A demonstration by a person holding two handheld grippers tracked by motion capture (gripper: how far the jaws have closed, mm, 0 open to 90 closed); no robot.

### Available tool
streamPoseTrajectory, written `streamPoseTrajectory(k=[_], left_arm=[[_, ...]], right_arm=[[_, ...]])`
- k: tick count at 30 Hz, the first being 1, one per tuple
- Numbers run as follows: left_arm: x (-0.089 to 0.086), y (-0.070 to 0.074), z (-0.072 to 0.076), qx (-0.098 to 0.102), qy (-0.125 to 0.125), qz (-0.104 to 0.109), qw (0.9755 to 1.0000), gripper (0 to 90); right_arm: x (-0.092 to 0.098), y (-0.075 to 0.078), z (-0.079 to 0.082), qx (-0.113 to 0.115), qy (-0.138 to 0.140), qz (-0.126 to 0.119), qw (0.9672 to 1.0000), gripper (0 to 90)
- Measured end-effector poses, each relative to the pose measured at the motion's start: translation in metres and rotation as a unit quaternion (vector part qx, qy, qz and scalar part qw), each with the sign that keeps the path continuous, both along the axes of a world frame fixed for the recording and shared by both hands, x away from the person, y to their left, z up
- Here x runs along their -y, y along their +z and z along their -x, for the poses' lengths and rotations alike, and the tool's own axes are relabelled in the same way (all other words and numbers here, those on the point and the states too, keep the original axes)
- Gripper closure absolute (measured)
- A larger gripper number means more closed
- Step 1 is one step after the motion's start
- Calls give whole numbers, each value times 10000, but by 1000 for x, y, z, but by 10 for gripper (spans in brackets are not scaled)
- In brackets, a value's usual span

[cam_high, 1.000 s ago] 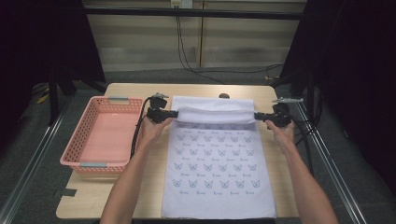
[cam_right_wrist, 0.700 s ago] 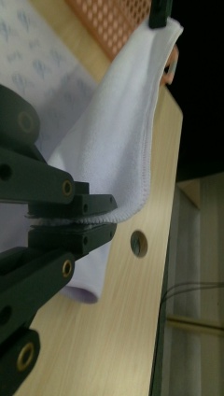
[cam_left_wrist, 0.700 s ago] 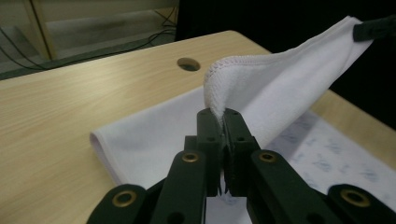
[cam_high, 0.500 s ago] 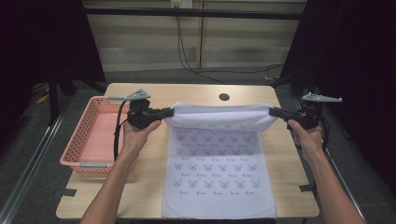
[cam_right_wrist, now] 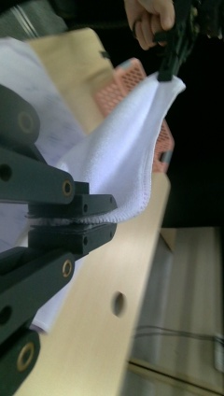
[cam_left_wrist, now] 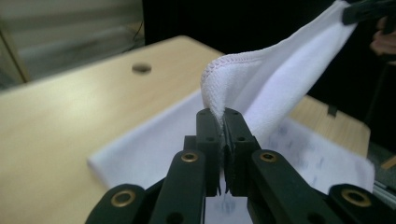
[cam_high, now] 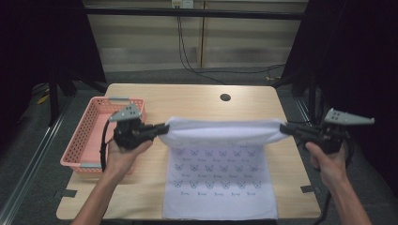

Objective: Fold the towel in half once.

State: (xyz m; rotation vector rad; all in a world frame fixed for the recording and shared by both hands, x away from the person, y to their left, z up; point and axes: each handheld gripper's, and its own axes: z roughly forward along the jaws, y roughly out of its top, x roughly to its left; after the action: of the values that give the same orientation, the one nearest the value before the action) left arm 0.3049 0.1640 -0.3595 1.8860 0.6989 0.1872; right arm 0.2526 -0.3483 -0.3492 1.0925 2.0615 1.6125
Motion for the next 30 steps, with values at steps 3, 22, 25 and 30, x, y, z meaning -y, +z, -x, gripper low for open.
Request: streamPoseTrajectory(k=[3,22,25,30], left_arm=[[0,-35,17,-93,-166,-131,9997,864],[5,-115,75,-955,-1197,-1085,9822,785],[1,-111,77,-1067,-1307,-1128,9792,750],[-21,-96,63,-911,-1047,-580,9886,669]], right_arm=[[-4,-27,16,-261,62,159,9995,863],[-17,-117,96,-1421,852,1180,9791,698],[-17,-115,99,-1448,911,1079,9793,673],[-9,-112,78,-1316,524,704,9874,603]])
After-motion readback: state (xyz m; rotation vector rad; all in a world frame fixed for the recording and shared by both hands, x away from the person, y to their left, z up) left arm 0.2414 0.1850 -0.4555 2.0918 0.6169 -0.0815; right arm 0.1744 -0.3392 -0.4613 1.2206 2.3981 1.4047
